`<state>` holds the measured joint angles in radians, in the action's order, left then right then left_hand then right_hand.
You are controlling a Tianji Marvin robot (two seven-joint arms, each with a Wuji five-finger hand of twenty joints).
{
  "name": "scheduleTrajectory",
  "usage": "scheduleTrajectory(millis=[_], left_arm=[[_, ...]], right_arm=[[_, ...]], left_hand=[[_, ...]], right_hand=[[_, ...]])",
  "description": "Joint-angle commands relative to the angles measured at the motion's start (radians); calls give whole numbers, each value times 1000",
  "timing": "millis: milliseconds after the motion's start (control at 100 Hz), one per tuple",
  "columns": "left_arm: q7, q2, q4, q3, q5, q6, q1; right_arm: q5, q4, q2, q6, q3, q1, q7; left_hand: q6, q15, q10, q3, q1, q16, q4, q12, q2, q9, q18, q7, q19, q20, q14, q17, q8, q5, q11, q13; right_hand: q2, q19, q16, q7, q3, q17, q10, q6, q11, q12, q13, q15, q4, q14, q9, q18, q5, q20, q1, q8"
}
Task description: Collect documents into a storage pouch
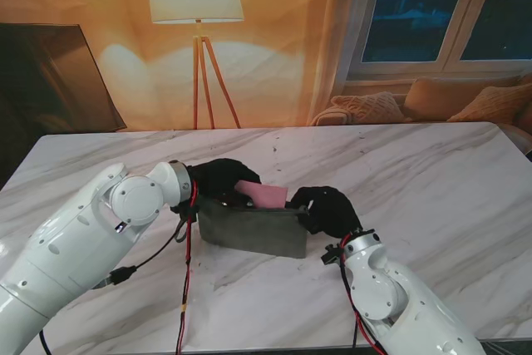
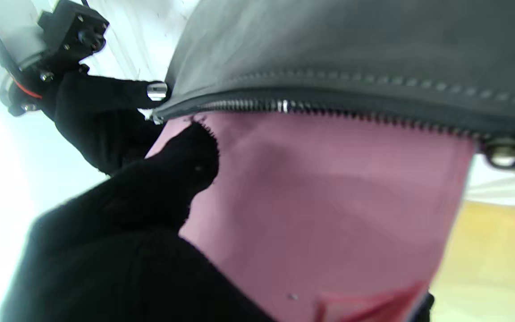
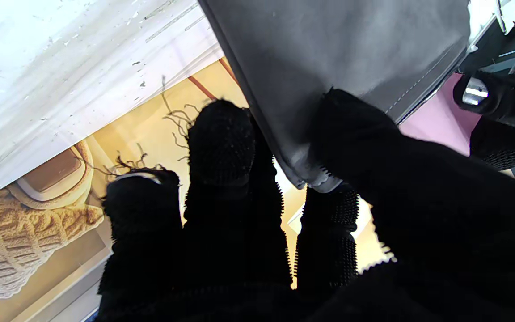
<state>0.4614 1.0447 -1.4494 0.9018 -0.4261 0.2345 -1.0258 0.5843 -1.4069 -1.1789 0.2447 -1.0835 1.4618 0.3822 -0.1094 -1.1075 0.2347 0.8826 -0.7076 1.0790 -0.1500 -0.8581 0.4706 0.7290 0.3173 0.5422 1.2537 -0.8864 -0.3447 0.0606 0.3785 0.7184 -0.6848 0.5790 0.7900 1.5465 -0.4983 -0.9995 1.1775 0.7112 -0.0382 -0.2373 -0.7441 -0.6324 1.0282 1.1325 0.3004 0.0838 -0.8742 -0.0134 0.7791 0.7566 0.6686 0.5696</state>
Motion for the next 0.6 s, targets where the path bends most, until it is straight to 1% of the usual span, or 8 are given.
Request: scheduleTrajectory(millis=[0, 90, 150, 220, 300, 430, 490, 590], left_arm=[[-13, -1, -20, 13, -15, -4, -21], [-42, 3, -38, 40, -31, -5, -44], [-47, 3, -51, 54, -33, -11, -56], [-41, 2, -63, 65, -32, -21, -66], [-45, 2, -72, 76, -34, -28, -77], [-74, 8, -84, 95, -42, -40, -96], [-86, 10, -88, 104, -46, -41, -102], [-95, 9, -98, 118, -65, -37, -108]], right_arm=[[-1, 3, -1, -1, -1, 1, -14], [-4, 2, -1, -1, -1, 2, -17], [-5, 1, -1, -1, -1, 3, -19], [-7, -1, -1, -1, 0, 4, -22], [-8, -2, -1, -1, 0, 4, -22], [-8, -2, -1, -1, 1, 5, -24], [-11, -5, 0, -2, 0, 6, -28], [-12, -5, 0, -3, 1, 6, -29]], left_hand=[[-20, -3, 5, 11, 35, 0, 28, 38, -32, -22, -28, -29, 9, -1, -16, -1, 15, -28, -13, 1], [-16, 17, 6, 13, 40, -17, 38, 59, -39, -28, -18, -39, 15, -7, -23, 13, 20, -34, 2, 7], [-16, 99, 10, 5, 54, -77, 62, 119, -58, -53, -10, -66, 12, -9, -45, 16, 14, -51, 63, -5], [-10, 195, 9, -15, 60, -156, 65, 213, -65, -95, 5, -96, 4, 1, -67, 18, 7, -82, 150, -21], [-1, 260, 7, -29, 61, -207, 67, 273, -73, -137, 12, -117, 2, 9, -79, 18, 3, -105, 205, -33], [8, 287, 10, -36, 53, -228, 70, 290, -88, -141, 21, -129, 10, 7, -76, 30, 1, -125, 210, -54], [10, 308, 12, -41, 50, -237, 71, 291, -91, -145, 13, -143, 20, 3, -70, 42, -3, -143, 208, -86], [15, 334, 9, -46, 42, -250, 74, 292, -98, -150, -6, -143, 28, -6, -58, 47, -1, -127, 202, -111]], right_hand=[[-18, 20, 1, -60, 33, 4, 1, 14, -1, -10, 22, 29, -19, 17, -12, 8, 56, -16, 12, 1], [-20, 23, -1, -59, 31, -1, 4, 12, 1, -10, 18, 29, -19, 17, -8, 8, 53, -15, 8, -1], [-21, 26, -3, -58, 31, -1, 4, 13, 2, -10, 18, 30, -19, 17, -6, 6, 52, -14, 6, -3], [-23, 26, -4, -57, 30, -3, 3, 12, 3, -10, 17, 30, -19, 16, -4, 5, 51, -14, 6, -4], [-24, 27, -5, -57, 29, -5, 5, 12, 4, -11, 15, 30, -18, 16, -2, 5, 51, -14, 4, -5], [-25, 27, -6, -56, 26, -7, 7, 11, 5, -11, 13, 29, -17, 17, 0, 6, 49, -15, 0, -7], [-26, 27, -7, -54, 26, -12, 8, 10, 6, -11, 10, 28, -17, 15, 3, 5, 47, -14, -4, -9], [-26, 28, -8, -53, 25, -15, 9, 10, 6, -11, 8, 28, -17, 14, 4, 4, 46, -14, -7, -10]])
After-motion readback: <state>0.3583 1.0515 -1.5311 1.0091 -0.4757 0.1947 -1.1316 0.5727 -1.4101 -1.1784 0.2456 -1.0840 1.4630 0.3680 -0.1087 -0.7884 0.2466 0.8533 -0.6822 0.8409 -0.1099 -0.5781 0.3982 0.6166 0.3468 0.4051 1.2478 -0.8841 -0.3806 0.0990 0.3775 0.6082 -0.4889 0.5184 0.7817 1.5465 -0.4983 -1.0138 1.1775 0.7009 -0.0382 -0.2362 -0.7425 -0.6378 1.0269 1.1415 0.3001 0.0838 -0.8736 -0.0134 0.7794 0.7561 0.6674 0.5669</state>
